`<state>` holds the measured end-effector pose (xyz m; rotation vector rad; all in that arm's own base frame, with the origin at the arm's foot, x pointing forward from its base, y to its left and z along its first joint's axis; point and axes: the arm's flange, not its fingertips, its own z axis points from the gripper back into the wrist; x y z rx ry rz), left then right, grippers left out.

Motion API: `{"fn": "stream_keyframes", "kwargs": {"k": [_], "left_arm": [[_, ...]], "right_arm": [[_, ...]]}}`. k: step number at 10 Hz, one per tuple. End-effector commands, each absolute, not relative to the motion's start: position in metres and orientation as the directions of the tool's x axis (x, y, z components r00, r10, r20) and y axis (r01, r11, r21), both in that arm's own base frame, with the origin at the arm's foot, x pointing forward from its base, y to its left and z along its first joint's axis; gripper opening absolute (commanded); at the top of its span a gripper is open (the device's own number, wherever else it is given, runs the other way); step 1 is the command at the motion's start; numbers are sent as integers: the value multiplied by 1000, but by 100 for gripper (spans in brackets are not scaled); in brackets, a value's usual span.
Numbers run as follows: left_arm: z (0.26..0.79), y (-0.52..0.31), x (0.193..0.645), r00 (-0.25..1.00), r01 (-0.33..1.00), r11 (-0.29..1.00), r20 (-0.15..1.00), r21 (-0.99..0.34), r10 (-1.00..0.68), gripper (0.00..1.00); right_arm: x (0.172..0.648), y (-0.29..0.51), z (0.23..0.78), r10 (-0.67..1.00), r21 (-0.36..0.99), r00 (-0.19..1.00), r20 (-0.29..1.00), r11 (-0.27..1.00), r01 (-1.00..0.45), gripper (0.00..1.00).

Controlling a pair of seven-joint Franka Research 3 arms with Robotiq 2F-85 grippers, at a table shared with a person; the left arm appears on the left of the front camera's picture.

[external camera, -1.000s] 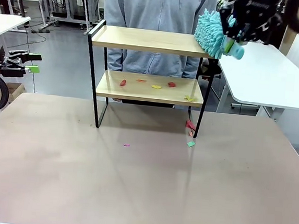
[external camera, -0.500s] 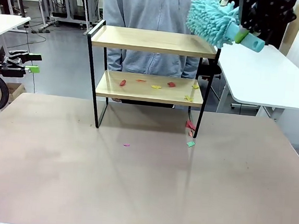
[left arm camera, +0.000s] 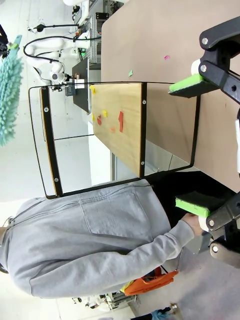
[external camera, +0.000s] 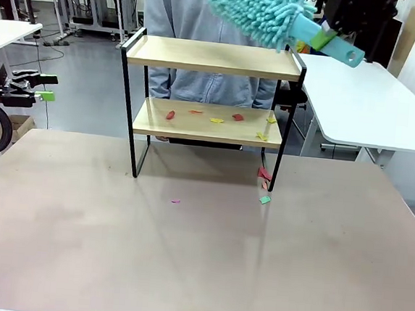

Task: Clean the shelf.
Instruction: Clean the specific section of the Shelf indicated by the human with the Duster.

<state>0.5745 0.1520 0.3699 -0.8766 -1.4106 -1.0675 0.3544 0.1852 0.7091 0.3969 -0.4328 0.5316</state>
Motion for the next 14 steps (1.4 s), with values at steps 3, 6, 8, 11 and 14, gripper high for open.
{"fn": "stream_keyframes", "kwargs": {"k": [3,6,8,11,14], "left_arm": [[373,152,572,-121,939,317,991,135,-62,100],[373,152,572,-121,939,317,991,135,-62,100],[373,152,572,-121,939,317,991,135,-62,100],[373,152,572,-121,939,317,991,135,-62,100],[373,152,572,-121,939,317,991,135,-62,100]], "right_arm": [[314,163,676,659,221,626,416,595,-773,13],[286,147,639,796,138,574,191,557,-819,13],[276,133,610,816,72,577,23,575,-815,13],[245,106,577,798,56,601,-42,603,-796,13],[223,85,549,794,49,601,-92,606,-794,13]]}}
